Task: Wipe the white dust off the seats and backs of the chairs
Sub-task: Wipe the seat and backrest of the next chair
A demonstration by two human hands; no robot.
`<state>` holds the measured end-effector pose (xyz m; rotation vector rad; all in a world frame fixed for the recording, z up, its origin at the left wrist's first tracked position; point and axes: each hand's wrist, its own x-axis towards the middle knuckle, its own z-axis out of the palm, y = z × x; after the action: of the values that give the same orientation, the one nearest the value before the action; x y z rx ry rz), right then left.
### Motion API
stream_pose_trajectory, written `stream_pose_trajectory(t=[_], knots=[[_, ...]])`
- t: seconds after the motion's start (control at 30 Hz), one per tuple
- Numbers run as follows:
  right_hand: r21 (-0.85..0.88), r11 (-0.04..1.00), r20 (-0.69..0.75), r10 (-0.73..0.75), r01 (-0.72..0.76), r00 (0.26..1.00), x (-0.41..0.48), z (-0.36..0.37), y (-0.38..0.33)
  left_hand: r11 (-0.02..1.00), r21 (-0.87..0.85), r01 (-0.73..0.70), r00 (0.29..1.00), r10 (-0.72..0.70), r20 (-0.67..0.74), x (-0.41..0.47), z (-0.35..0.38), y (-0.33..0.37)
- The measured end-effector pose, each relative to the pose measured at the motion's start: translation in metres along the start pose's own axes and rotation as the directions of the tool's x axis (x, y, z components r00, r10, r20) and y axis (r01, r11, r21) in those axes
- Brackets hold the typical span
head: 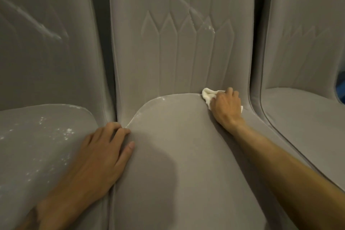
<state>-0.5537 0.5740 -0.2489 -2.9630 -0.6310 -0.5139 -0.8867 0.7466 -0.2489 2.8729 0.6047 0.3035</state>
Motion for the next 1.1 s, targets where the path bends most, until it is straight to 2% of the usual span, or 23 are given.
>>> stream_pose_trajectory(t=[0.1,0.23,0.3,0.33,0.4,0.47,0.53,0.6,0.67,0.73,0.77,0.87,0.93,0.97,1.03,1.1], knots=[[0.028,0.999,0.016,0.041,-0.042,0.999,0.006,0.002,-0.022,1.000,-0.021,0.001,0.999,-0.001,-0.038,-0.001,0.004,-0.002],[0.131,0.982,0.023,-0.139,0.135,0.990,0.009,0.004,-0.067,0.999,-0.033,0.013,0.998,-0.015,-0.059,0.000,0.010,-0.002],[0.051,0.981,0.021,-0.189,0.188,0.982,0.006,0.001,-0.053,0.999,-0.037,0.018,0.997,-0.021,-0.073,0.000,0.012,-0.001],[-0.006,0.984,0.018,-0.177,0.177,0.984,0.006,0.000,-0.041,0.999,-0.040,0.020,0.996,-0.024,-0.088,0.001,0.012,-0.001],[-0.076,0.995,0.002,-0.061,0.061,0.998,0.005,-0.002,-0.018,0.999,-0.033,0.024,0.994,-0.027,-0.102,0.002,0.012,-0.001],[-0.047,0.997,0.003,0.062,-0.061,0.998,0.005,-0.002,-0.012,0.999,-0.037,0.021,0.993,-0.025,-0.113,0.002,0.012,0.000],[0.042,0.992,0.028,0.116,-0.118,0.993,0.006,-0.003,-0.036,0.999,-0.043,0.023,0.992,-0.028,-0.121,0.002,0.011,0.001],[0.180,0.982,0.045,0.042,-0.049,0.998,0.006,-0.007,-0.068,0.998,-0.053,0.021,0.991,-0.028,-0.128,0.002,0.012,0.001],[0.280,0.952,0.028,-0.139,0.125,0.990,0.000,-0.012,-0.083,0.999,-0.040,0.016,0.992,-0.021,-0.125,0.003,0.015,-0.001],[0.240,0.936,0.037,-0.273,0.257,0.961,-0.003,-0.014,-0.069,0.999,-0.051,0.007,0.990,-0.014,-0.139,0.003,0.017,-0.002],[0.197,0.949,0.051,-0.258,0.244,0.965,-0.001,-0.014,-0.055,0.999,-0.049,0.007,0.989,-0.014,-0.145,0.002,0.018,-0.003],[0.063,0.998,0.044,-0.028,0.025,0.999,0.006,-0.008,-0.021,0.999,-0.052,-0.006,0.991,-0.001,-0.133,0.002,0.018,-0.004],[0.054,0.998,0.059,0.018,-0.022,0.998,0.006,-0.004,-0.035,0.999,-0.044,-0.008,0.991,0.002,-0.137,0.001,0.018,-0.005],[0.088,0.996,0.061,-0.020,0.014,0.998,0.005,-0.003,-0.052,0.999,-0.041,-0.008,0.991,0.002,-0.137,0.001,0.018,-0.004],[0.176,0.968,0.052,-0.191,0.179,0.980,-0.004,-0.003,-0.092,0.999,-0.039,-0.006,0.993,0.001,-0.122,0.001,0.017,-0.003],[0.229,0.906,0.023,-0.372,0.357,0.928,-0.014,-0.006,-0.114,0.999,-0.044,-0.007,0.994,0.002,-0.107,0.000,0.016,-0.003]])
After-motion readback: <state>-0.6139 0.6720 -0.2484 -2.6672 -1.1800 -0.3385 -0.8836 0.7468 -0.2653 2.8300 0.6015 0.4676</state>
